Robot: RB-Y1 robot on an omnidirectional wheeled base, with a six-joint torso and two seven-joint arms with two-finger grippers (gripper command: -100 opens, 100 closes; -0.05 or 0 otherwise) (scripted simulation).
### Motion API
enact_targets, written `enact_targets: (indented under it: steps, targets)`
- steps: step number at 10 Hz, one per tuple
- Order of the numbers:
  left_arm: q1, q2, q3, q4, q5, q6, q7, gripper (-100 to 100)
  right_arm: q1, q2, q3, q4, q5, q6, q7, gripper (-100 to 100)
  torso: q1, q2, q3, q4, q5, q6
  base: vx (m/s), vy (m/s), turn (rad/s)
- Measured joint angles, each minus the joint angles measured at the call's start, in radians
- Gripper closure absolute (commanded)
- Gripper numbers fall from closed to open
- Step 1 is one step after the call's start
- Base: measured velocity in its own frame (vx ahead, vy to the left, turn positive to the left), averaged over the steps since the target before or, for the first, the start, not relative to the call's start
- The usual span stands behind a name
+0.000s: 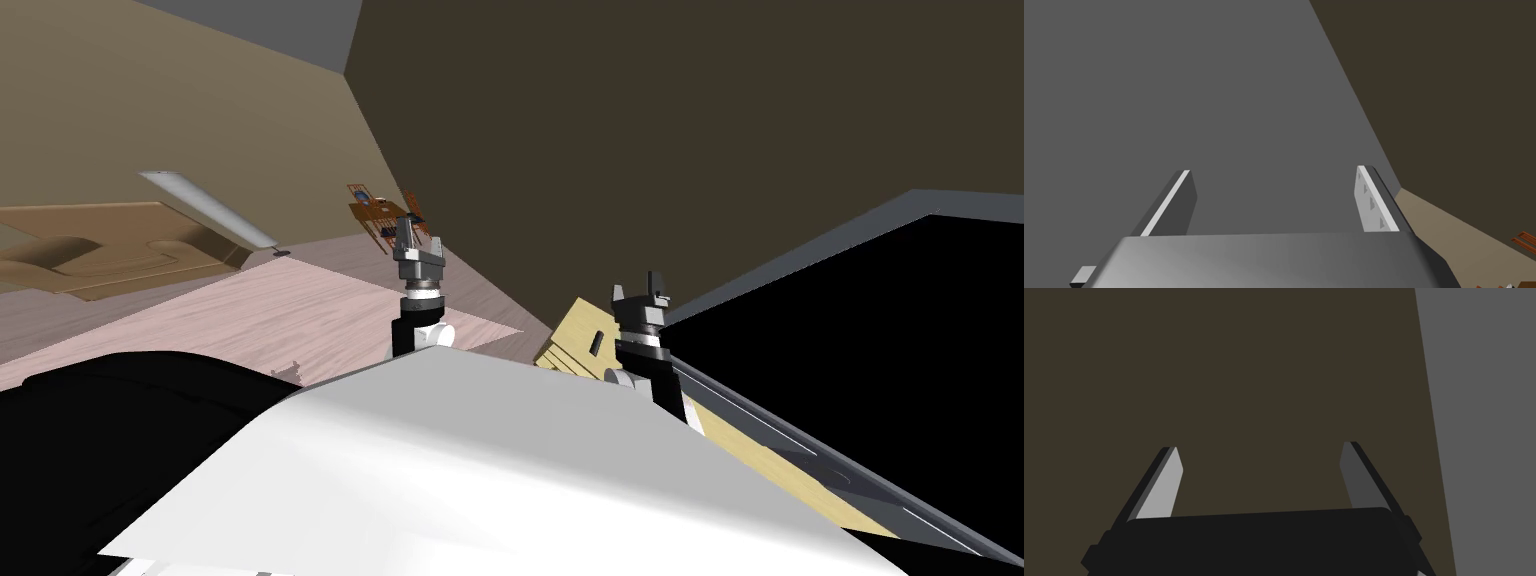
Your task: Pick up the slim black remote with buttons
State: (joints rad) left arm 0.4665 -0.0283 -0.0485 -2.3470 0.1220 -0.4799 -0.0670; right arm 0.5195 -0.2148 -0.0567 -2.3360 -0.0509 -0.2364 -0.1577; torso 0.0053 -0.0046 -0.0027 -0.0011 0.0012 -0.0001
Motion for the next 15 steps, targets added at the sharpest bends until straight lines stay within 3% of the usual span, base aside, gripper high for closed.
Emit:
enact_targets:
  steps: [4,7,9,11,15]
  targets:
    - [0.0,0.0,0.0,0.0,0.0,0.0,0.0,0,-0.003,-0.029,-0.026,0.015,-0.018,0.088,-0.045,-100,-0.003,0.002,0.001,0.0,-0.001,0.0,0.048,0.032,0.037]
    - [0.0,0.0,0.0,0.0,0.0,0.0,0.0,0,-0.018,-0.05,-0.047,0.064,-0.035,0.157,-0.086,-100,-0.003,0.0,0.0,0.0,-0.001,0.0,0.064,0.039,0.031]
    - [0.0,0.0,0.0,0.0,0.0,0.0,0.0,0,-0.016,-0.058,-0.063,0.065,-0.048,0.228,-0.114,-100,-0.002,0.0,0.0,0.0,0.0,0.0,0.081,0.042,0.027]
    - [0.0,0.0,0.0,0.0,0.0,0.0,0.0,0,-0.023,-0.062,-0.069,0.123,-0.056,0.256,-0.138,-100,-0.003,-0.001,-0.001,0.0,-0.001,0.0,0.087,0.035,0.02]
    - [0.0,0.0,0.0,0.0,0.0,0.0,0.0,0,-0.047,-0.09,-0.108,0.169,-0.087,0.362,-0.189,-100,-0.004,0.001,0.001,0.0,-0.001,0.0,0.055,0.024,0.008]
